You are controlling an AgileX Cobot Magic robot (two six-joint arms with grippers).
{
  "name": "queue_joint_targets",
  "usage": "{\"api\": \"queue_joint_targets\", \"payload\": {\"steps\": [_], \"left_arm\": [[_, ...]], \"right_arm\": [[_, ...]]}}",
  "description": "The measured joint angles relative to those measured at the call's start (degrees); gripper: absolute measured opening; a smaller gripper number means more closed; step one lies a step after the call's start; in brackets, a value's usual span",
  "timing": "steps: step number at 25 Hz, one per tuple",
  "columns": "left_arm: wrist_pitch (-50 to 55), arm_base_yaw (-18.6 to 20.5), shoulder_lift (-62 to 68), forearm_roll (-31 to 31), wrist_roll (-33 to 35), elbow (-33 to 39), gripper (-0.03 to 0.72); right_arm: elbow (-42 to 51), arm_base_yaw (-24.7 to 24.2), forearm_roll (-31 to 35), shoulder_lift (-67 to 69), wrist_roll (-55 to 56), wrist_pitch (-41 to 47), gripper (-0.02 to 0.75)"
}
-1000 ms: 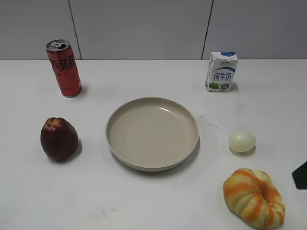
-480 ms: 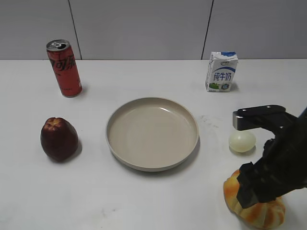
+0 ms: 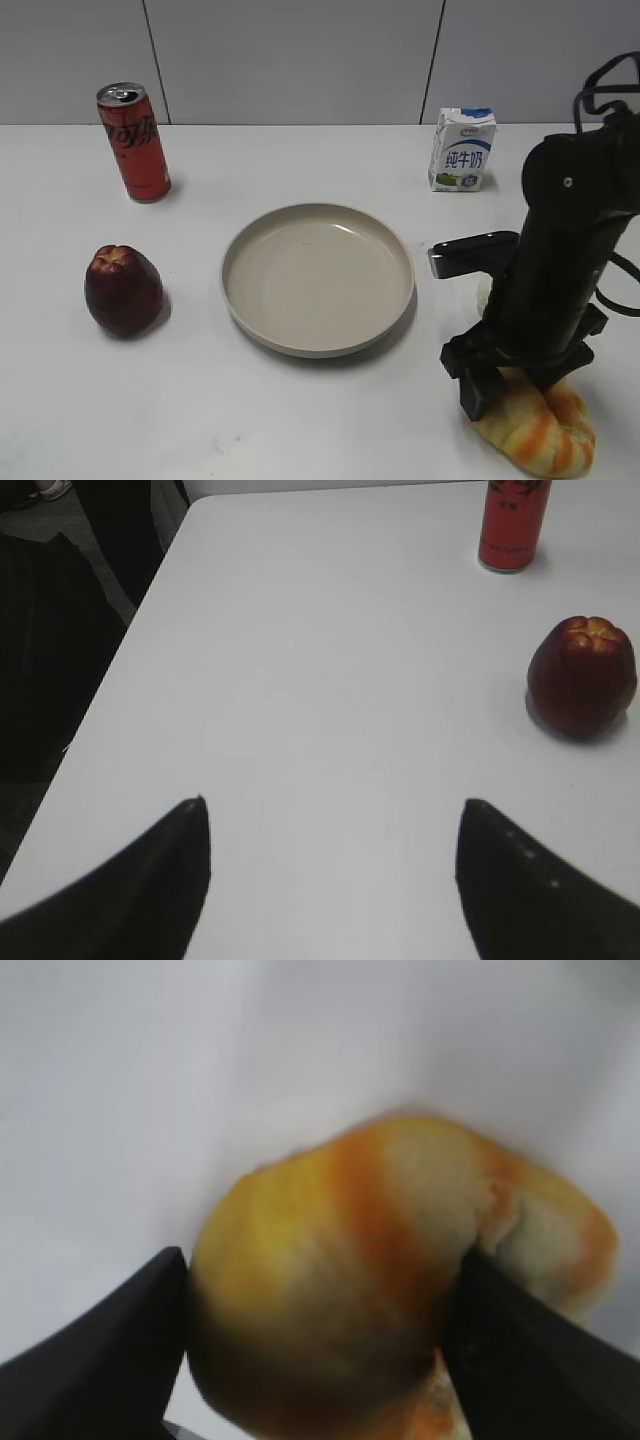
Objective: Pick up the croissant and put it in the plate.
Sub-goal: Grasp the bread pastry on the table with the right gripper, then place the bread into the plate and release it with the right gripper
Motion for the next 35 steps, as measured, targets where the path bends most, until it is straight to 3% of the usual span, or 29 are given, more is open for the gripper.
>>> {"api": "queue_joint_targets", "payload": {"steps": [6, 12, 22, 26, 35], "left_arm": [[0.00, 0.00, 0.00, 0.00, 0.00, 0.00, 0.584], [0.00, 0.00, 0.00, 0.00, 0.00, 0.00, 0.584], [0.00, 0.00, 0.00, 0.00, 0.00, 0.00, 0.584], [0.00, 0.00, 0.00, 0.00, 0.00, 0.00, 0.584], [0.00, 0.00, 0.00, 0.00, 0.00, 0.00, 0.584]], "right_arm": [[-3.64, 0.00, -0.82, 5.59, 0.37, 5.01, 0.547], [-4.04, 0.04, -3.48, 6.12, 0.72, 5.91, 0.268], [-4.71, 0.04, -3.89, 4.77, 0.68, 7.95, 0.257], [-6.43, 0.04, -3.71, 2.17, 0.19, 14.65, 0.244], [-18.07, 0.69, -4.78, -3.30, -0.07, 23.70, 0.233]]}}
